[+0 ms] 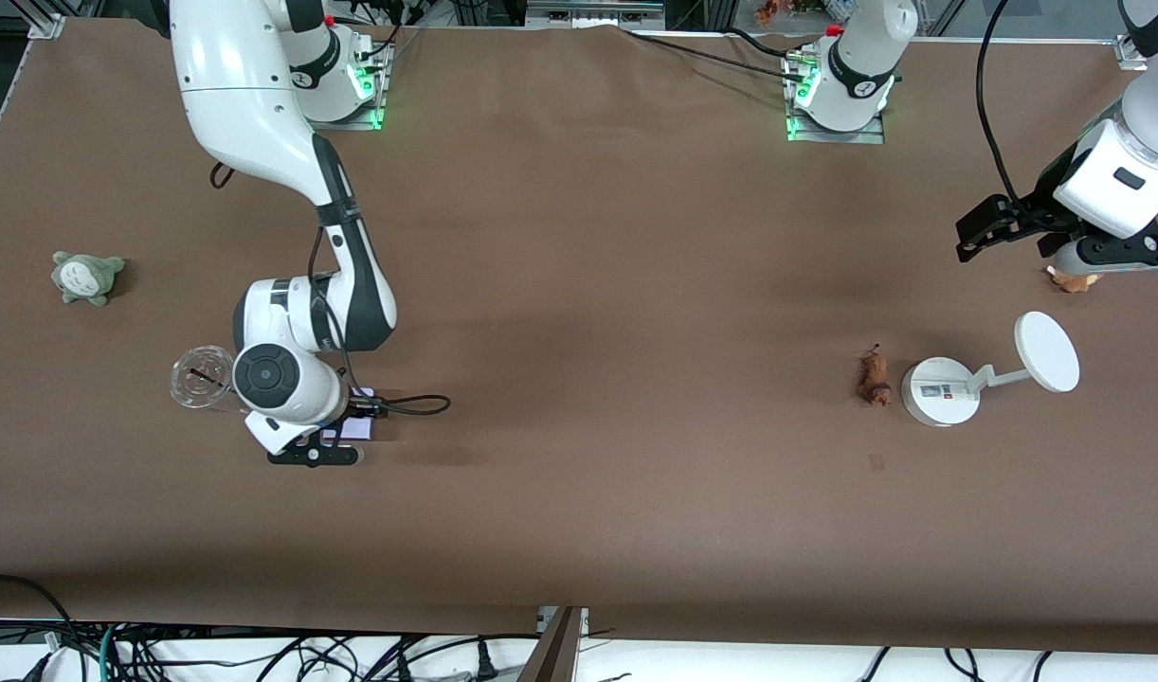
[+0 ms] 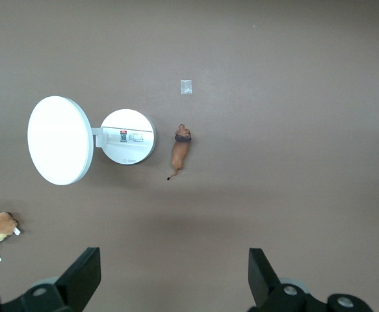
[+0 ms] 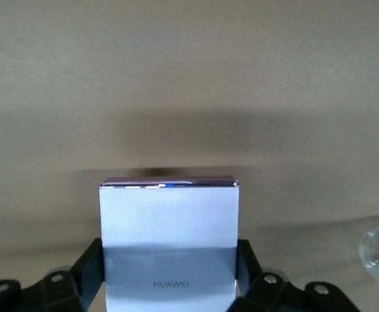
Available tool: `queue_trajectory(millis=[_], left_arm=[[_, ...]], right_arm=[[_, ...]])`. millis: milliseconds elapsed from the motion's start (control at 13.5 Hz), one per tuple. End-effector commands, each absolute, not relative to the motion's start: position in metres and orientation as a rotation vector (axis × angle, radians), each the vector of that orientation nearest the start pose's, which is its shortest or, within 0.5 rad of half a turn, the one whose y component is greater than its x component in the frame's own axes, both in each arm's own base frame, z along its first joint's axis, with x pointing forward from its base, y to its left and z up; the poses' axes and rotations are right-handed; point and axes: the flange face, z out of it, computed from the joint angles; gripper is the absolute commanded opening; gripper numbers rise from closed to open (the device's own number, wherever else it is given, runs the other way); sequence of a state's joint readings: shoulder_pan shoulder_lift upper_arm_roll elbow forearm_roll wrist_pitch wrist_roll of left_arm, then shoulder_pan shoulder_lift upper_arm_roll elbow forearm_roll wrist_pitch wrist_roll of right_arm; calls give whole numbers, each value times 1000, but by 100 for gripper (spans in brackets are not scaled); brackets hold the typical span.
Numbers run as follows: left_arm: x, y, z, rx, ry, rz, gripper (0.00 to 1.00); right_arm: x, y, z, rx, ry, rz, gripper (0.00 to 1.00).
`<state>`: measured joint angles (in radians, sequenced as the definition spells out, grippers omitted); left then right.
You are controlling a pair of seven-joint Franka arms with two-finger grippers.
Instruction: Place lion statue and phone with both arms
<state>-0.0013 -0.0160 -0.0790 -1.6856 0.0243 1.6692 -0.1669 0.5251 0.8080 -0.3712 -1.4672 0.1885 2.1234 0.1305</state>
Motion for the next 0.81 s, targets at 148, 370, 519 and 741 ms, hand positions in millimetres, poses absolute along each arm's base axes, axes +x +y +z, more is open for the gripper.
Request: queue_trajectory(millis=[148, 370, 519, 741], left_arm=[[559, -45, 588, -3083, -77, -13, 100], [559, -49, 588, -3083, -65, -6, 100], [559, -50, 589, -3082, -63, -9, 100], [559, -50, 589, -3082, -63, -9, 100]], right_arm=[[689, 130, 212, -3232, -55, 196, 54], [688, 123, 206, -3215, -31, 218, 54], [684, 121, 200, -3216, -26, 239, 54], [682, 114, 195, -3216, -10, 259, 54]])
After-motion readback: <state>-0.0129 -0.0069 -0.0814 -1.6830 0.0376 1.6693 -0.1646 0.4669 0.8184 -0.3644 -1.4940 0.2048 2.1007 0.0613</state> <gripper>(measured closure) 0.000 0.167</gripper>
